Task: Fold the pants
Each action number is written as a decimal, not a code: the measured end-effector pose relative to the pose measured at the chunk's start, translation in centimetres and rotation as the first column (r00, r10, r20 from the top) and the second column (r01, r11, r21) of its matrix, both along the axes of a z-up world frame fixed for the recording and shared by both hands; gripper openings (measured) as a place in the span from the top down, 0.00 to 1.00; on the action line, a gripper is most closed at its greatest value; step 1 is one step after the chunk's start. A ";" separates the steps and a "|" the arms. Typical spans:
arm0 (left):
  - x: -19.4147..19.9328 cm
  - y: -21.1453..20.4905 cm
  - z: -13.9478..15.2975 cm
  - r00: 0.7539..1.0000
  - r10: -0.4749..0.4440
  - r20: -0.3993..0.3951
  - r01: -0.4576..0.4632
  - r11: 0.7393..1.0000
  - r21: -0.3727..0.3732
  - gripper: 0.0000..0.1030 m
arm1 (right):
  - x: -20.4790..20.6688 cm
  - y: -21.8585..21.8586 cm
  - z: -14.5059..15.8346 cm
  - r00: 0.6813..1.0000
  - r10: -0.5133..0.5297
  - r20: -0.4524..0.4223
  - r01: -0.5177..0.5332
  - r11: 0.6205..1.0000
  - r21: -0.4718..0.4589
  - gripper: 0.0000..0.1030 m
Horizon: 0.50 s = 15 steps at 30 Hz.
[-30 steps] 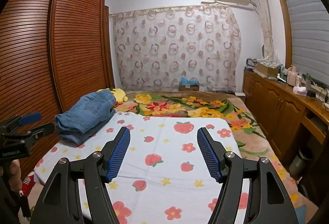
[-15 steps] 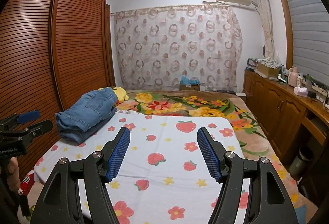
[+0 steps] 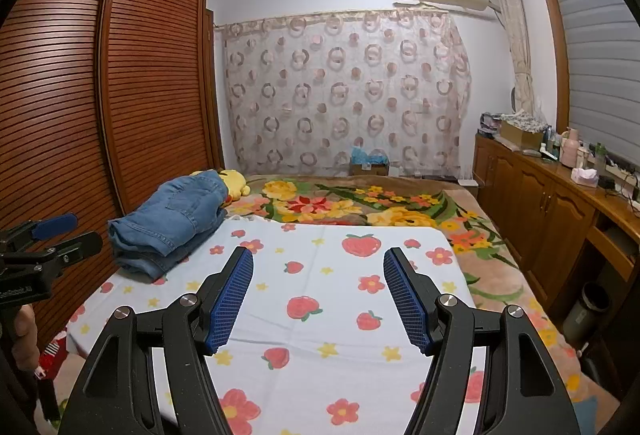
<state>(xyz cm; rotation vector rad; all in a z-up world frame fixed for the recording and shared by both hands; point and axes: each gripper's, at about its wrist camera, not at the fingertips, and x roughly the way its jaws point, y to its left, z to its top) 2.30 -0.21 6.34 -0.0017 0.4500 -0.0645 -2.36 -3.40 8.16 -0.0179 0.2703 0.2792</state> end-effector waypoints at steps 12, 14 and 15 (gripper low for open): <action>-0.1 0.1 0.0 1.000 -0.005 0.001 0.005 1.000 -0.004 0.17 | -0.2 0.2 -0.2 1.000 -0.002 0.002 0.002 1.000 0.000 0.32; -0.2 0.2 0.0 1.000 -0.003 0.001 0.003 1.000 -0.002 0.17 | -0.2 0.2 -0.2 1.000 -0.001 0.002 0.001 1.000 -0.001 0.32; -0.1 0.2 0.0 1.000 -0.004 0.000 0.004 1.000 -0.001 0.17 | -0.1 0.1 -0.2 1.000 -0.002 0.002 0.002 1.000 -0.001 0.32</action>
